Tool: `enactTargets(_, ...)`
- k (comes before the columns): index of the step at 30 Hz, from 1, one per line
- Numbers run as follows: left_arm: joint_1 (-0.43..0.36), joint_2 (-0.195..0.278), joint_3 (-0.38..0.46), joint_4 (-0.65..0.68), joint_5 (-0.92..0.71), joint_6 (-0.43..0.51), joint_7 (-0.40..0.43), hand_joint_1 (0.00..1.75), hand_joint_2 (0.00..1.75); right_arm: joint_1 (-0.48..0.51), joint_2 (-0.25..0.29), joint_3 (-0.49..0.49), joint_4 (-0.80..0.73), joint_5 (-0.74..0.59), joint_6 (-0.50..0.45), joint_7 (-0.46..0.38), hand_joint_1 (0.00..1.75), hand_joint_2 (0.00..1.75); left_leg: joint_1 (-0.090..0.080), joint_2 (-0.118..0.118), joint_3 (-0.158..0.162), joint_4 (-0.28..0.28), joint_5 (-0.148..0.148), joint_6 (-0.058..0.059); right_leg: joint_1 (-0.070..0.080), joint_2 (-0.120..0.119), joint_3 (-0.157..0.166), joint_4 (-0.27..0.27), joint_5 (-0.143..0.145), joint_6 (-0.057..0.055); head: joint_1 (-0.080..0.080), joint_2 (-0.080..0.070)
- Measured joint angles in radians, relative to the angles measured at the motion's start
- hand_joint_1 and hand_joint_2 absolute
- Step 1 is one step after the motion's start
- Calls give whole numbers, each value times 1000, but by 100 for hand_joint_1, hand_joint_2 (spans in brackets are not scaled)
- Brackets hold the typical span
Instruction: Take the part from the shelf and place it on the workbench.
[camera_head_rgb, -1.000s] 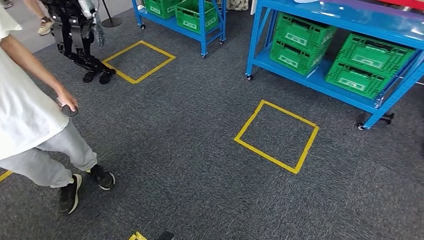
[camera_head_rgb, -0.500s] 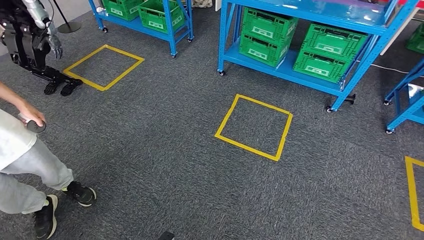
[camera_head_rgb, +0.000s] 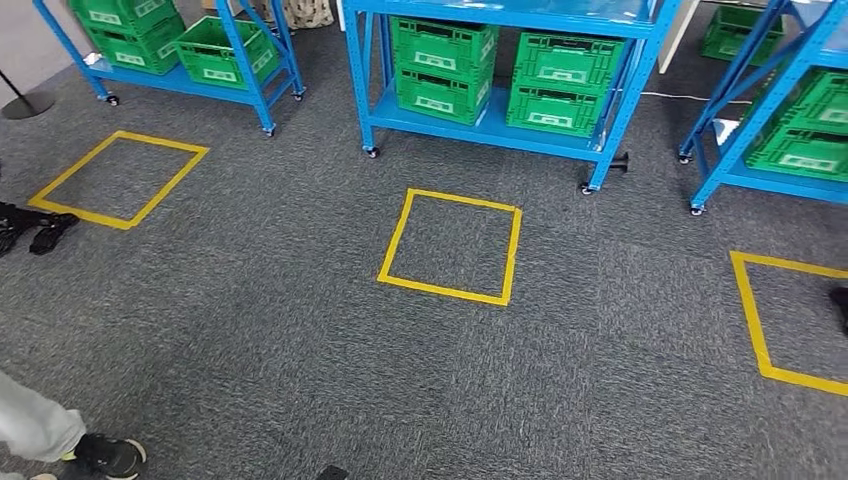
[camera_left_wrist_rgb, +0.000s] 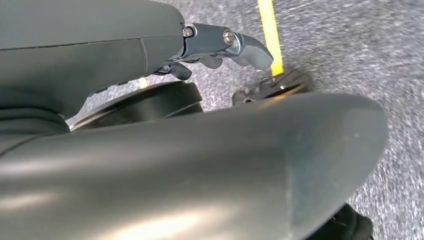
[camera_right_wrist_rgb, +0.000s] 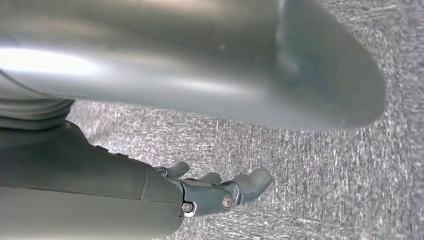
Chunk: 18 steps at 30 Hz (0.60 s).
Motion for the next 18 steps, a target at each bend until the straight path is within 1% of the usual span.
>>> enactTargets(1, 0, 0, 0, 0, 0, 0, -1, 0, 0, -1, 0, 0, 0, 5, 0, -1, 0, 0, 2, -17, 18, -45, 14, 3, 0, 10, -3, 2, -1, 7, 0, 0)
enactTargets(2, -1, -1, 1, 0, 0, 0, -1, 0, 0, -1, 0, 0, 0, 11, 0, -2, 0, 0, 2, -29, 25, -67, 15, 9, 0, 17, -6, 3, -1, 15, 0, 0)
enactTargets(4, -2, -1, 3, 1, 1, 0, -2, 0, 0, 2, 0, 0, 0, 22, 2, -4, 0, 0, -2, -19, 26, -70, 15, 26, -3, 28, -9, -1, 1, 31, 1, 0)
enactTargets(5, -1, -2, 4, 1, 1, 0, -2, 0, 0, 4, 0, 0, 0, 26, 3, -6, 0, 0, -3, -13, 29, -72, 18, 34, -4, 19, -11, 3, -2, 37, 1, 0)
enactTargets(6, -1, -2, 5, 1, 1, 0, -3, 0, 0, 4, 1, 1, 0, 29, 5, -8, 0, 0, -2, -6, 31, -76, 21, 42, -4, -1, -19, 21, -14, 42, 4, 0)
enactTargets(7, -1, -3, 5, 0, 1, 0, -3, 0, 0, 2, 1, 1, 0, 32, 6, -10, 0, 0, -1, 1, 32, -79, 24, 48, -3, -27, -37, 59, -37, 45, 7, 0)
enactTargets(8, 1, -3, 6, 0, 1, 0, -4, 0, 0, -1, 2, 2, 0, 36, 7, -11, 0, 0, -2, 10, 32, -79, 25, 51, -2, -56, -65, 119, -69, 48, 10, 0)
enactTargets(9, 2, -2, 7, 0, 1, 0, -4, 0, 0, -4, 2, 4, 0, 40, 8, -12, 0, 0, -3, 19, 31, -79, 24, 53, -2, -73, -100, 190, -104, 51, 13, 0)
enactTargets(10, 4, -2, 7, 0, 1, 0, -5, 0, 0, -5, 2, 5, 0, 44, 9, -12, 0, 0, -5, 27, 31, -79, 23, 54, -2, -79, -130, 252, -127, 52, 13, 0)
enactTargets(11, 5, -2, 7, 0, 1, 0, -5, 0, 0, -4, 2, 7, 0, 48, 9, -12, 0, 0, -6, 34, 31, -78, 22, 55, -2, -82, -147, 286, -134, 53, 13, 0)
enactTargets(12, 6, -2, 7, 0, 1, 0, -6, 0, 0, -2, 2, 8, 0, 52, 9, -12, 0, 0, -7, 39, 31, -78, 21, 54, -2, -83, -144, 280, -120, 52, 14, 0)
enactTargets(13, 6, -2, 8, 0, 2, 0, -4, 0, 0, -1, 2, 10, 0, 56, 9, -12, 0, 0, -7, 43, 33, -77, 20, 53, -1, -83, -119, 235, -90, 50, 14, 0)
enactTargets(14, 5, -2, 8, 0, 2, 0, -2, 0, 0, -1, 2, 10, 0, 61, 9, -11, 0, 0, -7, 46, 35, -77, 18, 51, 0, -84, -80, 161, -55, 45, 14, 0)
enactTargets(15, 5, -3, 8, 0, 3, 0, 0, 0, 0, -2, 2, 10, 0, 63, 9, -10, 0, 0, -9, 48, 36, -76, 14, 48, 2, -86, -42, 90, -31, 40, 14, 0)
enactTargets(16, 4, -3, 8, 0, 4, 0, 3, 0, 0, -3, 2, 10, 0, 65, 9, -9, 0, 0, -10, 50, 35, -76, 8, 43, 5, -88, -14, 36, -21, 34, 14, 0)
enactTargets(17, 4, -3, 8, 0, 4, 0, 5, 0, 0, -3, 2, 11, 0, 66, 9, -8, 0, 0, -12, 50, 35, -77, 0, 38, 8, -90, 1, 6, -22, 29, 14, 0)
enactTargets(18, 3, -3, 8, 0, 5, 0, 7, 0, 0, -3, 2, 11, 0, 67, 9, -7, 0, 0, -13, 50, 37, -80, -8, 33, 11, -90, 3, -1, -32, 24, 14, 0)
